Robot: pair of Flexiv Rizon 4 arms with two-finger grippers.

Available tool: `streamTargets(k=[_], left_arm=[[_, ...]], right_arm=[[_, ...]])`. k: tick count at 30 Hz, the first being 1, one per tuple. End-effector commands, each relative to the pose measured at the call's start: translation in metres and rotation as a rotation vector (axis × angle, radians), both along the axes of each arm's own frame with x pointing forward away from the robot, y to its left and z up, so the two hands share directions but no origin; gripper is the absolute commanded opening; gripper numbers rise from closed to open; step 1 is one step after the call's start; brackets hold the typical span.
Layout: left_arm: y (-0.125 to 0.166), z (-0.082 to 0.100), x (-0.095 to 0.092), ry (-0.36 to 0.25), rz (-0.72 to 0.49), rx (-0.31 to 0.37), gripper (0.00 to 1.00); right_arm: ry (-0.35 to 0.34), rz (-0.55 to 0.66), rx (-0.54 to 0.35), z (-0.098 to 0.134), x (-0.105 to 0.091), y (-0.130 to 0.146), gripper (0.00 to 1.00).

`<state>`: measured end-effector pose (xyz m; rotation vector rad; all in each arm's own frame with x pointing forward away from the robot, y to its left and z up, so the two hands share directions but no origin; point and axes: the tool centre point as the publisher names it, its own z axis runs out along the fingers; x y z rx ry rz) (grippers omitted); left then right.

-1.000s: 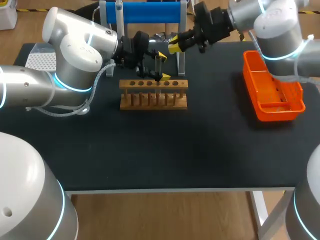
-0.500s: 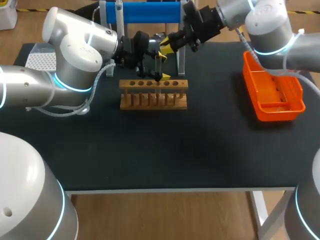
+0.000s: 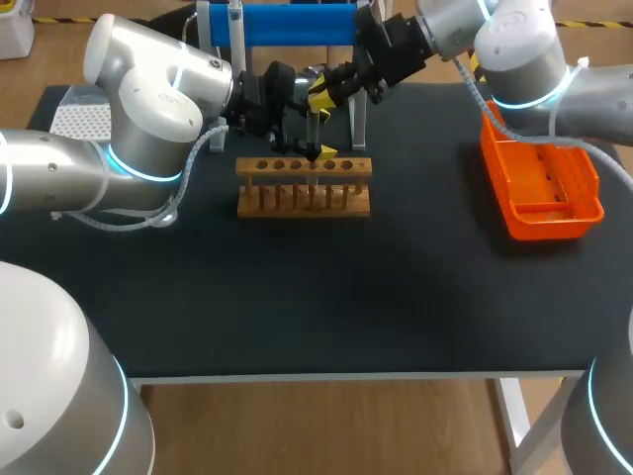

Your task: Invert the test tube, pick up the pipette, mount the tip to pipette, aspirate from beaker and dispense into the tube, eject the tip, return the pipette, and cap with the stopper.

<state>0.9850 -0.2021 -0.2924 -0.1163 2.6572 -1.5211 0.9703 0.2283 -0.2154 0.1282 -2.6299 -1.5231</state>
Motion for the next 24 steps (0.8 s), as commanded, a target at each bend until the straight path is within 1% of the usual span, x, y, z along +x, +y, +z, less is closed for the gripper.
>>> streamTargets(k=[1,15,24], left_arm=[[0.0000,0.0004,0.0007,0.001,-0.001,0.002,1.00],[0.0000,0.0004,0.0007,0.001,-0.001,0.002,1.00],[0.0000,0.0004,0.0007,0.001,-0.001,0.002,1.00]], right_arm=[[0.005,0.007,-0.004,-0.0020,0.0023,0.0030,0.00],[0.017,0.007,-0.013,-0.0105,0.0031,0.0038,0.00],[0.015,0.006,-0.013,-0.0091,0.0032,0.0032,0.00]])
